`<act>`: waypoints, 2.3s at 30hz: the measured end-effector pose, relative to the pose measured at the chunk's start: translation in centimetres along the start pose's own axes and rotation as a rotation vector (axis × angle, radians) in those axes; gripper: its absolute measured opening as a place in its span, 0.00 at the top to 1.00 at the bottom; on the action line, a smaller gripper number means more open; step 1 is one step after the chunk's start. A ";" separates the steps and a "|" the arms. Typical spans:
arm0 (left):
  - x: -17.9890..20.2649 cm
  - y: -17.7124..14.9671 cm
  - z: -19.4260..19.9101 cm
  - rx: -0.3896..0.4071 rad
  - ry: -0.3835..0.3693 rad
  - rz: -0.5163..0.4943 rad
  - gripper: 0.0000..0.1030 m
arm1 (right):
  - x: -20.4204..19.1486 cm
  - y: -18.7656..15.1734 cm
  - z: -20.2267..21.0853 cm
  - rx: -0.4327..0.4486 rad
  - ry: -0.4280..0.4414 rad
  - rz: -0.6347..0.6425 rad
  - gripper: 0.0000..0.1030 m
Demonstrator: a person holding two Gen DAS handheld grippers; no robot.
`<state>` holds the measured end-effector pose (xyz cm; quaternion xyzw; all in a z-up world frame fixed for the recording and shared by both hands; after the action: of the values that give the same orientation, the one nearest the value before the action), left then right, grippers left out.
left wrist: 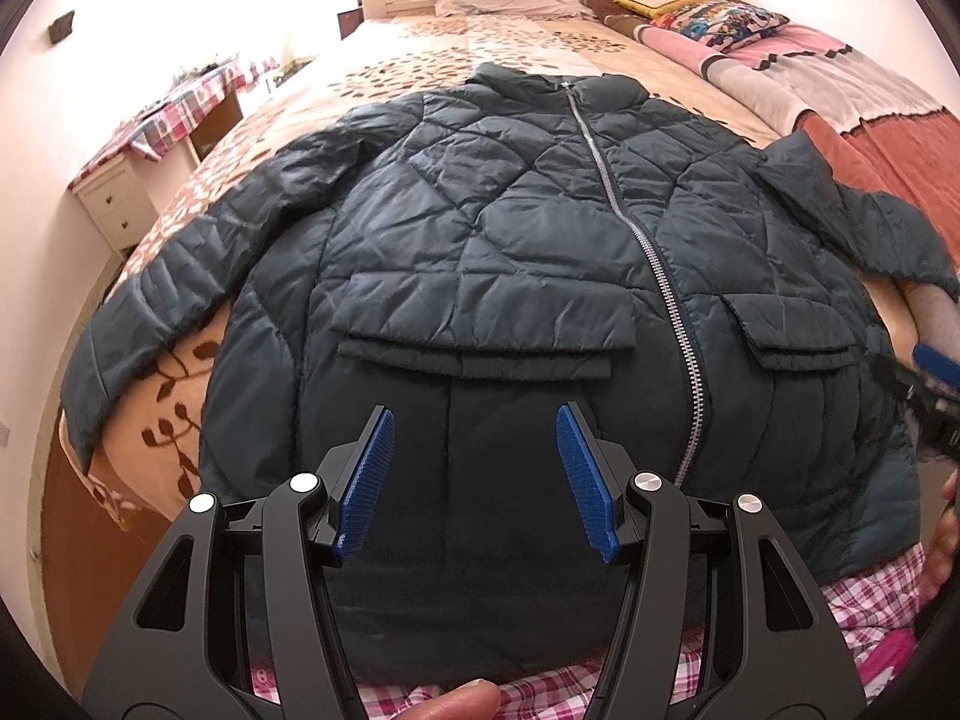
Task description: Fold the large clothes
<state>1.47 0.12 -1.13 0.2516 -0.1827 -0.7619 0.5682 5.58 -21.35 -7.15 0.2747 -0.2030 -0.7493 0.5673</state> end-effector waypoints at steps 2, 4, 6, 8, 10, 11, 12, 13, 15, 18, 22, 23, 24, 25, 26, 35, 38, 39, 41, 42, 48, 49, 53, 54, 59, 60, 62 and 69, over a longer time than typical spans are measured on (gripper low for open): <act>0.3 0.6 0.1 0.012 0.002 -0.023 0.45 | 0.9 0.9 0.4 0.021 -0.002 -0.028 0.08; 0.7 1.2 0.2 0.024 -0.003 -0.042 0.45 | 2.4 2.0 0.9 0.036 -0.004 -0.061 0.08; 1.1 1.9 0.1 0.031 -0.013 -0.054 0.45 | 4.3 3.3 1.3 0.061 -0.028 -0.116 0.08; 1.7 2.9 0.1 0.036 -0.026 -0.064 0.45 | 6.6 4.3 1.7 0.082 -0.046 -0.174 0.08; 2.4 3.8 0.0 0.040 -0.046 -0.075 0.45 | 8.9 5.1 2.0 0.105 -0.068 -0.233 0.08; 2.8 4.2 -0.1 0.043 -0.052 -0.082 0.45 | 10.2 5.5 2.2 0.117 -0.076 -0.263 0.08; 3.2 4.6 -0.2 0.047 -0.058 -0.093 0.45 | 11.3 5.9 2.2 0.126 -0.081 -0.285 0.09; 3.7 5.0 -0.3 0.051 -0.062 -0.104 0.45 | 12.6 6.3 2.3 0.138 -0.093 -0.311 0.09; 4.6 5.8 -0.5 0.055 -0.074 -0.118 0.45 | 14.8 6.9 2.3 0.155 -0.106 -0.358 0.11; 5.9 6.9 -0.7 0.060 -0.091 -0.138 0.45 | 17.6 7.6 1.8 0.165 -0.106 -0.421 0.14; 7.3 7.9 -0.9 0.064 -0.114 -0.156 0.45 | 20.7 8.6 0.6 0.162 -0.079 -0.516 0.21; 7.6 8.0 -1.0 0.062 -0.117 -0.159 0.45 | 21.6 8.9 0.3 0.160 -0.069 -0.544 0.28; 7.8 8.0 -1.1 0.061 -0.120 -0.162 0.45 | 22.3 9.2 0.0 0.159 -0.059 -0.570 0.34; 8.0 8.0 -1.2 0.057 -0.121 -0.166 0.45 | 23.2 9.6 -0.6 0.151 -0.039 -0.604 0.42; 8.1 8.0 -1.4 0.053 -0.119 -0.170 0.45 | 24.0 10.0 -1.1 0.142 -0.031 -0.635 0.43; 6.8 7.5 -2.6 0.012 -0.106 -0.132 0.45 | 31.4 10.9 -2.5 0.179 0.069 -1.016 0.43; 6.5 7.3 -2.8 0.006 -0.107 -0.123 0.45 | 32.0 11.3 -2.2 0.206 0.091 -1.058 0.44; 6.5 7.3 -2.8 0.008 -0.108 -0.123 0.45 | 32.0 11.4 -2.1 0.212 0.107 -1.072 0.45; 6.3 7.2 -2.7 0.013 -0.112 -0.119 0.45 | 32.0 11.8 -1.8 0.231 0.146 -1.082 0.49; 6.2 7.1 -2.7 0.014 -0.115 -0.116 0.45 | 31.7 12.2 -2.1 0.224 0.132 -1.077 0.51; 5.2 6.9 -2.4 0.026 -0.118 -0.095 0.45 | 32.7 12.3 -2.6 0.219 0.111 -1.125 0.91; 4.7 6.8 -2.2 0.033 -0.116 -0.083 0.45 | 32.1 12.7 -2.2 0.233 0.102 -1.098 0.92; 3.0 6.5 -2.0 0.050 -0.103 -0.046 0.45 | 26.6 15.9 0.9 0.313 0.080 -0.849 0.93; 2.5 6.4 -2.0 0.053 -0.100 -0.036 0.45 | 24.1 17.0 2.1 0.343 0.099 -0.767 0.93; 0.1 5.6 -1.9 0.073 -0.096 0.026 0.45 | 12.3 20.9 6.0 0.427 0.225 -0.419 0.93; -0.4 5.4 -1.8 0.077 -0.094 0.035 0.45 | 10.3 21.3 6.3 0.429 0.245 -0.365 0.93; -1.3 4.8 -1.7 0.085 -0.089 0.054 0.45 | 3.9 22.1 6.5 0.419 0.299 -0.213 0.93; -5.3 2.5 -1.8 0.087 -0.073 0.145 0.45 | -12.7 20.2 1.6 0.274 0.422 0.073 0.93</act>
<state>5.66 4.45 -0.20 0.2342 -0.2537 -0.7186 0.6036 22.08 -14.64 8.82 0.4916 -0.1897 -0.6199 0.5814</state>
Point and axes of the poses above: each gripper's, at about its wrist camera, not at the fingertips, and z roughly against the way its jaws point, x to its right, y to its top, the point moved 2 cm from there along -z, roughly the way its jaws point, and after that the axes turned 13 degrees about -z, right-handed, at the moved point
